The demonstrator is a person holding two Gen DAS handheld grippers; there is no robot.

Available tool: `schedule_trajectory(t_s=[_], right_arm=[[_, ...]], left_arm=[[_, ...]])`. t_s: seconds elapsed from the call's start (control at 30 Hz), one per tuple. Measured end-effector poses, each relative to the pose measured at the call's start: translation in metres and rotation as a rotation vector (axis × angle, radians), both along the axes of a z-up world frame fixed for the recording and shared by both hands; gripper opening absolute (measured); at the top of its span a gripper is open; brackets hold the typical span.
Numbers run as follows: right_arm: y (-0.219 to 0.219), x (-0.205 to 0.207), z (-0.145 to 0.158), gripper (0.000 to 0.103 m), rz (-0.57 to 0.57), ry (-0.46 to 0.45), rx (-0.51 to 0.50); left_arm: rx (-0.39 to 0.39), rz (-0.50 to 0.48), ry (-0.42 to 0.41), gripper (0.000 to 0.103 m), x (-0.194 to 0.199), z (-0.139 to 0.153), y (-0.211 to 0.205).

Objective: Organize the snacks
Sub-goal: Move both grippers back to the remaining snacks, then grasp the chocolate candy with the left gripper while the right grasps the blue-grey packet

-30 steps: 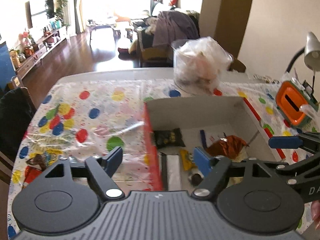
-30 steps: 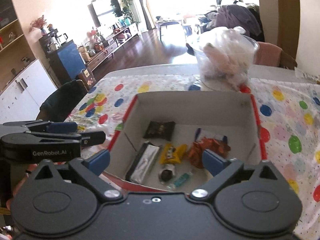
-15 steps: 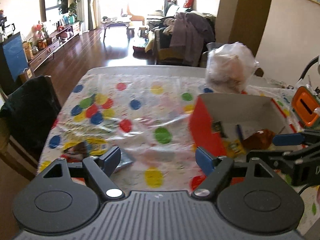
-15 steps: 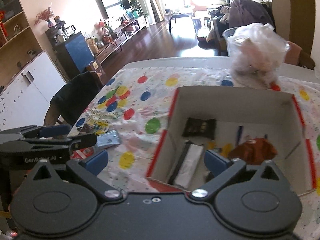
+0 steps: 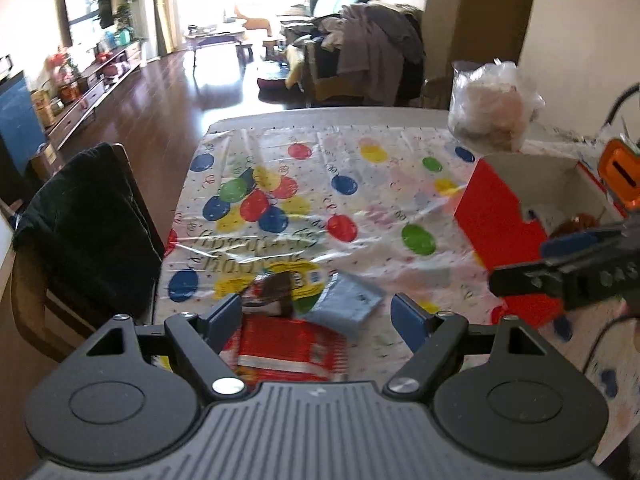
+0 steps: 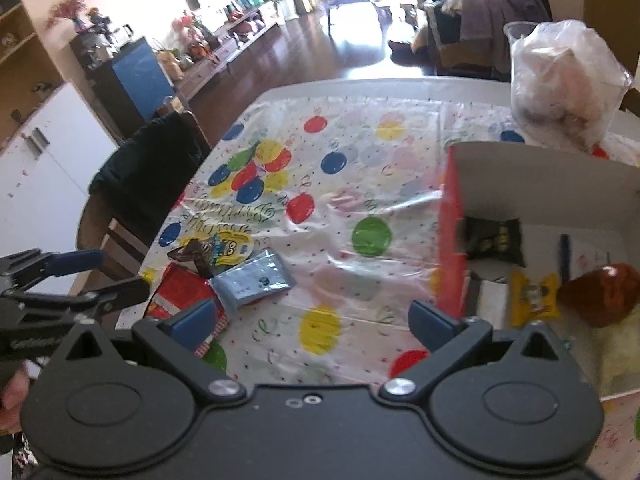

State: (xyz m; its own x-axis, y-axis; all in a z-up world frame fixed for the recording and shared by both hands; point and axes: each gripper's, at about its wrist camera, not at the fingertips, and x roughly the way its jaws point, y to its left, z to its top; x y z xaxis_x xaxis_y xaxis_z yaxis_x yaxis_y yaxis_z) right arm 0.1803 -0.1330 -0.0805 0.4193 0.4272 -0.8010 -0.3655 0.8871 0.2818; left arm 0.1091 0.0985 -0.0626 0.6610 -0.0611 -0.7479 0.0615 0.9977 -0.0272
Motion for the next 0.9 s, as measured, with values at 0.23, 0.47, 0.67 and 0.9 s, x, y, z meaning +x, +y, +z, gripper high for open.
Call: schedule_trajectory(t_s=[0.23,0.47,0.67,0.9], right_arm=[[0.055,0.019,-0.028,0.102,-0.044,0.072,-0.041],[0.092,0.037,-0.059,0.099,-0.091,0.137,-0.076],[0.116,0.050,-0.078,0.092,-0.114,0.180,-0.096],[0.133,0.055,-0.089,0.088,-0.119,0.198,-0.139]], left_arm=[[0.029,-0.059,0.017,0.082,0.005,-0.012,0.035],[0.019,-0.054,0.037,0.082,0.010,-0.022,0.062],[0.002,-0.037,0.058,0.082,0.016,-0.030,0.078],[-0.007,-0.025,0.077,0.082,0.023,-0.037,0.086]])
